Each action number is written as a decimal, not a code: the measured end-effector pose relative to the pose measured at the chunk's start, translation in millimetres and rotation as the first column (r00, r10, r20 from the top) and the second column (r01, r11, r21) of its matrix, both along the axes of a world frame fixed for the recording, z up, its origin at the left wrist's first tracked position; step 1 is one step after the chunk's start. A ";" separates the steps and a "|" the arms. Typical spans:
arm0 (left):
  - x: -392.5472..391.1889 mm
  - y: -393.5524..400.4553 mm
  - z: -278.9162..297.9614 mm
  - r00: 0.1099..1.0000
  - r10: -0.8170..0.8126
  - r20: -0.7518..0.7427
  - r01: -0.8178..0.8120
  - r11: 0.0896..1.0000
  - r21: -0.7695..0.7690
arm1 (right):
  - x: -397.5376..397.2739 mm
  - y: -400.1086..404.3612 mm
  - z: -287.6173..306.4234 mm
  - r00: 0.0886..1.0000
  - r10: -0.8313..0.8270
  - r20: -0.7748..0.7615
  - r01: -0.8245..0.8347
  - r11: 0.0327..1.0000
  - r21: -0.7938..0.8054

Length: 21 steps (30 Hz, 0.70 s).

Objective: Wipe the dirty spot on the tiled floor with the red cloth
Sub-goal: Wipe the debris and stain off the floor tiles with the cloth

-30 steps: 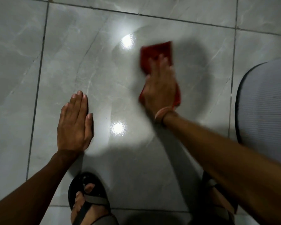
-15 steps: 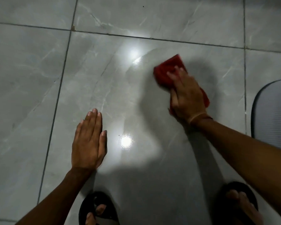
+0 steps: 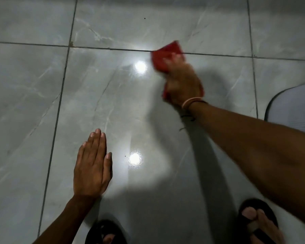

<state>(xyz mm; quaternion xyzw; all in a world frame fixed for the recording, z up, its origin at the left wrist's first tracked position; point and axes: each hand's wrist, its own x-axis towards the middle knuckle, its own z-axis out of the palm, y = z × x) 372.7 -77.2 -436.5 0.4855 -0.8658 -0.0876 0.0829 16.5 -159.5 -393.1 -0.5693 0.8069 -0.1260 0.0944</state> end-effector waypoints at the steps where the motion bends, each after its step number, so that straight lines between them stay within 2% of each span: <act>1: 0.8 -0.7 -0.4 1.000 0.004 0.005 -0.004 1.000 -0.003 | -26.2 16.4 -0.5 0.983 -0.182 0.004 0.182 0.983 -0.024; 4: 0.2 0.9 -0.4 1.000 0.021 0.005 -0.021 1.000 0.003 | -77.3 62.7 -5.2 0.829 -0.559 0.020 0.559 0.827 -0.064; 6: -2.1 0.8 0.5 1.000 0.025 -0.001 -0.025 1.000 0.016 | -76.8 61.6 -11.2 0.723 -0.690 0.028 0.691 0.721 -0.055; 8: -3.6 1.1 1.5 1.000 0.022 -0.003 -0.022 0.999 0.025 | -41.5 47.2 -14.0 0.627 -0.778 0.042 0.778 0.622 -0.085; 9: -4.6 1.8 2.0 1.000 0.018 -0.003 -0.018 0.999 0.027 | -12.3 43.0 -13.7 0.644 -0.764 0.048 0.765 0.640 -0.078; 10: -4.3 1.7 2.3 1.000 0.017 -0.004 -0.017 0.999 0.027 | 20.4 42.8 -14.9 0.734 -0.677 0.053 0.679 0.728 -0.094; 11: -4.3 1.1 2.6 1.000 0.017 -0.007 -0.016 1.000 0.026 | 54.0 50.5 -17.0 0.860 -0.507 0.054 0.509 0.851 -0.129; 12: -3.8 0.6 3.1 1.000 0.016 -0.011 -0.016 1.000 0.027 | 83.3 66.4 -19.5 0.964 -0.262 0.043 0.266 0.953 -0.144; 13: -3.9 0.9 3.1 1.000 0.015 -0.014 -0.015 1.000 0.026 | 101.8 88.9 -20.1 0.999 0.027 0.020 -0.024 0.991 -0.131; 14: -4.2 1.3 2.4 1.000 0.013 -0.014 -0.013 1.000 0.023 | 105.9 112.9 -20.2 0.960 0.278 -0.001 -0.277 0.956 -0.094; 15: -3.2 1.1 2.2 1.000 0.012 -0.010 -0.011 1.000 0.019 | 95.5 133.8 -21.3 0.894 0.448 -0.016 -0.448 0.892 -0.061; 16: -2.7 0.7 2.9 1.000 0.010 -0.007 -0.010 1.000 0.017 | 75.3 152.5 -22.0 0.845 0.533 -0.026 -0.534 0.845 -0.032; 17: -3.1 0.3 4.0 1.000 0.012 -0.009 -0.012 1.000 0.020 | 50.9 166.2 -21.4 0.843 0.538 -0.031 -0.538 0.843 -0.018; 18: -2.8 0.2 4.5 1.000 0.017 -0.010 -0.017 1.000 0.024 | 25.7 177.2 -22.1 0.880 0.474 -0.039 -0.474 0.880 -0.016; 20: -1.9 2.1 4.3 1.000 0.026 -0.008 -0.025 0.999 0.033 | -23.4 191.1 -22.7 0.978 0.202 -0.053 -0.203 0.979 -0.019; 21: -1.5 2.8 4.8 1.000 0.028 -0.007 -0.028 0.999 0.040 | -40.7 192.4 -22.8 0.999 0.034 -0.027 -0.035 0.999 -0.035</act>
